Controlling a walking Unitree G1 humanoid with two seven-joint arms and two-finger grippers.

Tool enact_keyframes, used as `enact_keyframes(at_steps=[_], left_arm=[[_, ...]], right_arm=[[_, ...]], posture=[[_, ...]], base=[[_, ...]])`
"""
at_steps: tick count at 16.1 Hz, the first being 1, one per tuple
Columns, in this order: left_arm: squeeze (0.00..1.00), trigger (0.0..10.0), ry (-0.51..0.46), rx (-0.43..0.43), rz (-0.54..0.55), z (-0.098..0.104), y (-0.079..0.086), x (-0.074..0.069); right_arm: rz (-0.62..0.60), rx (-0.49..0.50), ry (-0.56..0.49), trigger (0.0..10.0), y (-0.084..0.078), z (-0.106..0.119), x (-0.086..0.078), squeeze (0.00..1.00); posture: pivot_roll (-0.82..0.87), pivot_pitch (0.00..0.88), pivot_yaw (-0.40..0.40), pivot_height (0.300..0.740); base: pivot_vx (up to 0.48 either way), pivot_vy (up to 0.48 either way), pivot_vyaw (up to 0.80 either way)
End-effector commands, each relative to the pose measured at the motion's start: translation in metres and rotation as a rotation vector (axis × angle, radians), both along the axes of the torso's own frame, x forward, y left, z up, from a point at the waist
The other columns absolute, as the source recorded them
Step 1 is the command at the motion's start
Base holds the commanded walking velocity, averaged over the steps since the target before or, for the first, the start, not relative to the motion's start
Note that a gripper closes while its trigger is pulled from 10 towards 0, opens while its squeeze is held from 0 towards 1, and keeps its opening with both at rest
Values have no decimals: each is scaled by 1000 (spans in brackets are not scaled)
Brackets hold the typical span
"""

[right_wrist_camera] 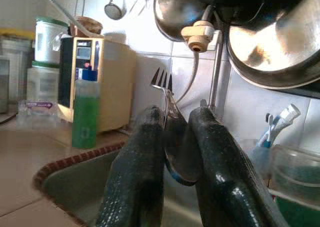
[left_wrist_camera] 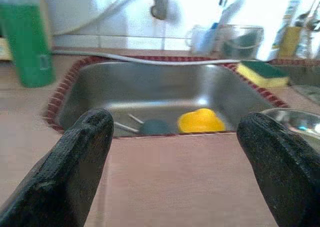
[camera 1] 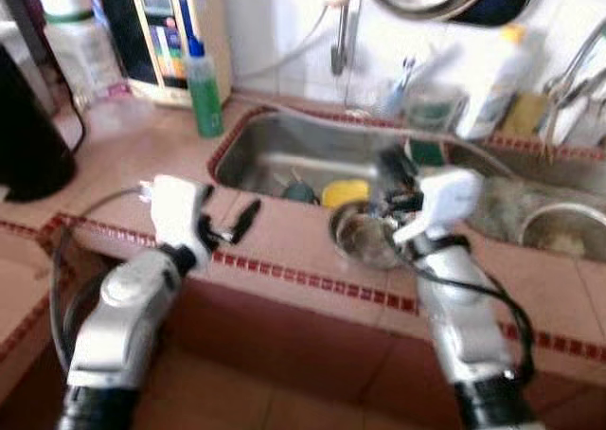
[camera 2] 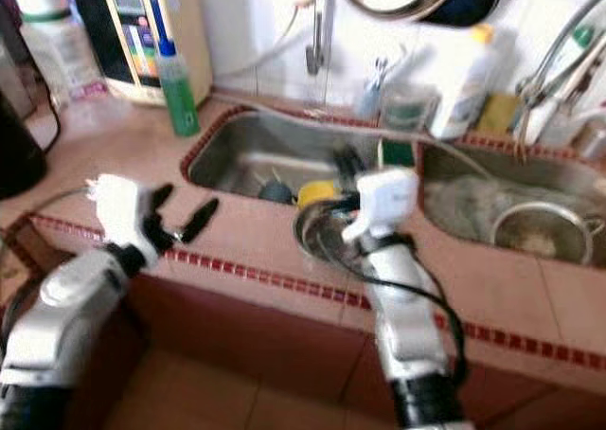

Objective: Kitchen organization

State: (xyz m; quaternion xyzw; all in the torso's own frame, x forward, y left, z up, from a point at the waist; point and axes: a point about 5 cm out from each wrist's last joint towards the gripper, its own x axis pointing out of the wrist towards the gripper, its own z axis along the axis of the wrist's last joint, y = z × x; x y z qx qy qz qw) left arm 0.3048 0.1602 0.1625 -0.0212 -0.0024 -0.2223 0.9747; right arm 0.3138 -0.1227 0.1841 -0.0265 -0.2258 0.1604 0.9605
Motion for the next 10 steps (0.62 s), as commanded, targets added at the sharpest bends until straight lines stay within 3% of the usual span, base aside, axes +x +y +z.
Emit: enact_keyframes(at_steps=[1, 10], left_arm=[[0, 10000, -8, -2, -26, 3, -8, 1], [0, 10000, -13, 7, -37, 4, -9, 2]], right_arm=[[-34, 1, -17, 10000, -11, 6, 1, 0], [-69, 22, 8, 10000, -16, 2, 3, 0]], posture=[[-105, 20, 25, 740], [-105, 32, 28, 740]], base=[[289, 0, 0], [288, 0, 0]])
